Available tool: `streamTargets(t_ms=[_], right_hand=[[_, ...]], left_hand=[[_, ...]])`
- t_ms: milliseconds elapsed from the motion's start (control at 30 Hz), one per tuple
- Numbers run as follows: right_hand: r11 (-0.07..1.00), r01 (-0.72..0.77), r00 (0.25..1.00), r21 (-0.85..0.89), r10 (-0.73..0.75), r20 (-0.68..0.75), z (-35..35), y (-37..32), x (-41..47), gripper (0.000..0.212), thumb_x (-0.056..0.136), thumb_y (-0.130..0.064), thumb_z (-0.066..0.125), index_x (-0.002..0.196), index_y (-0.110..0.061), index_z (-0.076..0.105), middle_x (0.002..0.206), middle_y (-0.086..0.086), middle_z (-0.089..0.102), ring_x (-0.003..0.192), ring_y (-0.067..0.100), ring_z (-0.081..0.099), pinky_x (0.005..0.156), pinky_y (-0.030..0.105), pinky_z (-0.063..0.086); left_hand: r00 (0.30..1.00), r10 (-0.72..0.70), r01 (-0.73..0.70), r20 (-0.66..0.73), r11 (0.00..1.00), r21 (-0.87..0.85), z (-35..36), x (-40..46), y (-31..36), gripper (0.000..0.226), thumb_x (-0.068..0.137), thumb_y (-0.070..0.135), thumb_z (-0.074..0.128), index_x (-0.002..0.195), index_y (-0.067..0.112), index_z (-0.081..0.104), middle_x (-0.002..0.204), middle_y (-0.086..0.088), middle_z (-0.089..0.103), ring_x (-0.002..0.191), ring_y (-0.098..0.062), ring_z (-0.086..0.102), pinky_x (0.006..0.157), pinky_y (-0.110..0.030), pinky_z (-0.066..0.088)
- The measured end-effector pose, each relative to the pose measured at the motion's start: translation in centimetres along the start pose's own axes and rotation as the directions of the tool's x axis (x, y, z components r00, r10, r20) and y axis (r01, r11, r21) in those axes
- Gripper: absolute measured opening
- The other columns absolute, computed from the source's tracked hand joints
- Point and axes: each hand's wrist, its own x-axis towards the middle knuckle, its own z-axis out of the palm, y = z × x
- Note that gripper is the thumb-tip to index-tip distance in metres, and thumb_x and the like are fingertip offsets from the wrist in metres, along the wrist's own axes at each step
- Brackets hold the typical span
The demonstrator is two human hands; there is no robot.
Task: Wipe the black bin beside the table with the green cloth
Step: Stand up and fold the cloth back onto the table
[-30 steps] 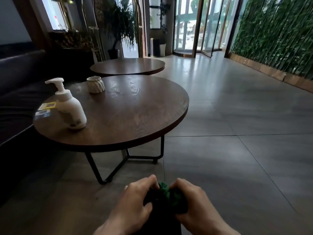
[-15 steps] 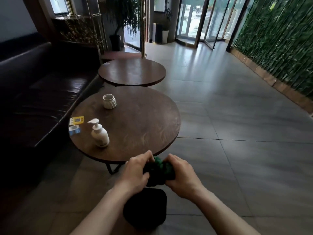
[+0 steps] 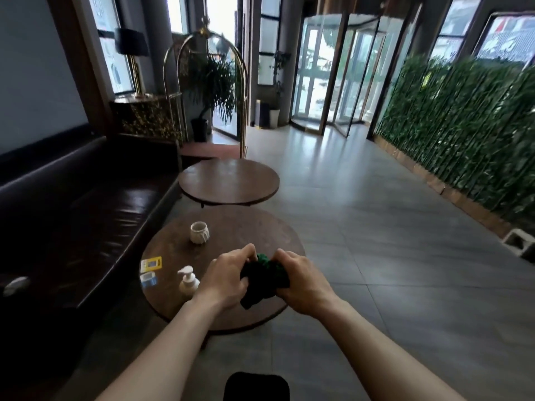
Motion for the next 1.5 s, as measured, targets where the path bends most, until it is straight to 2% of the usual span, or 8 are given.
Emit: streamTargets(t_ms=[300,567,767,967,1267,1367,1433,1500], right_hand=[[1.000,-0.010,0.998,0.018,0.011,-0.056,0.5,-0.7,3.0,0.042,0.079,-0.026,0.083,0.111,-0.022,0.057,0.106,-0.001,0.065,0.093,0.026,0.064,0.078,0.044,0.056],[0.999,-0.032,0.999,0.011,0.032,-0.013,3.3,5.2,8.2,0.037,0.080,-0.026,0.079,0.110,-0.022,0.057,0.104,-0.001,0.065,0.092,0.027,0.064,0.075,0.046,0.056],[0.999,-0.035,0.997,0.023,0.034,0.062,8.1,14.1,15.0,0.035,0.086,-0.027,0.074,0.116,-0.023,0.056,0.111,-0.002,0.063,0.098,0.026,0.064,0.077,0.046,0.057],[0.998,-0.041,0.982,0.044,0.032,0.185,16.7,24.7,21.7,0.035,0.088,-0.018,0.066,0.121,-0.021,0.056,0.116,-0.001,0.059,0.104,0.027,0.058,0.076,0.045,0.054],[0.987,-0.133,0.967,0.094,0.108,0.232,28.3,36.7,27.3,0.030,0.087,-0.002,0.067,0.112,-0.019,0.064,0.108,-0.004,0.062,0.095,0.022,0.056,0.069,0.035,0.053],[0.991,-0.107,0.956,0.083,0.079,0.283,31.8,39.4,27.7,0.042,0.093,-0.008,0.067,0.132,-0.021,0.063,0.140,-0.001,0.058,0.127,0.026,0.053,0.092,0.041,0.058],[0.997,-0.072,0.921,0.026,0.057,0.386,33.8,40.8,27.3,0.058,0.098,-0.025,0.067,0.152,-0.026,0.047,0.164,0.007,0.037,0.152,0.034,0.030,0.118,0.051,0.042],[0.999,-0.026,0.876,-0.037,0.040,0.480,35.2,42.2,26.8,0.073,0.099,-0.044,0.061,0.161,-0.034,0.025,0.173,0.009,0.012,0.160,0.038,0.001,0.128,0.057,0.018]], left_hand=[[0.999,0.035,-0.035,-0.004,0.999,0.010,-1.0,2.6,-1.7,0.024,0.082,0.011,0.064,0.099,0.023,0.050,0.098,0.000,0.070,0.096,-0.031,0.068,0.083,-0.046,0.055],[0.999,-0.011,0.010,0.050,1.000,0.017,3.5,9.0,-3.8,0.025,0.080,0.012,0.061,0.098,0.023,0.048,0.095,0.000,0.070,0.091,-0.034,0.067,0.080,-0.046,0.054],[0.991,-0.097,0.094,0.090,0.995,0.039,11.2,17.1,-6.8,0.028,0.079,0.012,0.059,0.098,0.027,0.045,0.095,0.000,0.067,0.088,-0.036,0.067,0.076,-0.047,0.055],[0.952,-0.292,0.285,0.095,0.955,0.084,22.8,24.6,-12.6,0.039,0.085,0.009,0.063,0.097,0.037,0.040,0.101,0.008,0.067,0.091,-0.025,0.070,0.067,-0.036,0.054],[0.878,-0.473,0.440,0.076,0.859,0.263,35.1,29.9,-20.8,0.025,0.097,0.015,0.059,0.092,0.033,0.043,0.093,0.009,0.062,0.082,-0.019,0.067,0.060,-0.029,0.049],[0.862,-0.497,0.442,0.102,0.834,0.331,37.6,30.4,-23.0,0.022,0.099,0.021,0.057,0.120,0.028,0.052,0.110,0.007,0.064,0.099,-0.019,0.067,0.077,-0.030,0.053],[0.820,-0.547,0.455,0.168,0.802,0.388,39.3,30.2,-24.0,0.041,0.100,0.032,0.055,0.139,0.028,0.045,0.135,0.001,0.057,0.122,-0.022,0.059,0.100,-0.035,0.050],[0.779,-0.582,0.446,0.233,0.775,0.447,40.7,30.0,-24.5,0.059,0.100,0.044,0.051,0.153,0.031,0.032,0.161,-0.005,0.034,0.148,-0.027,0.037,0.122,-0.040,0.033]])
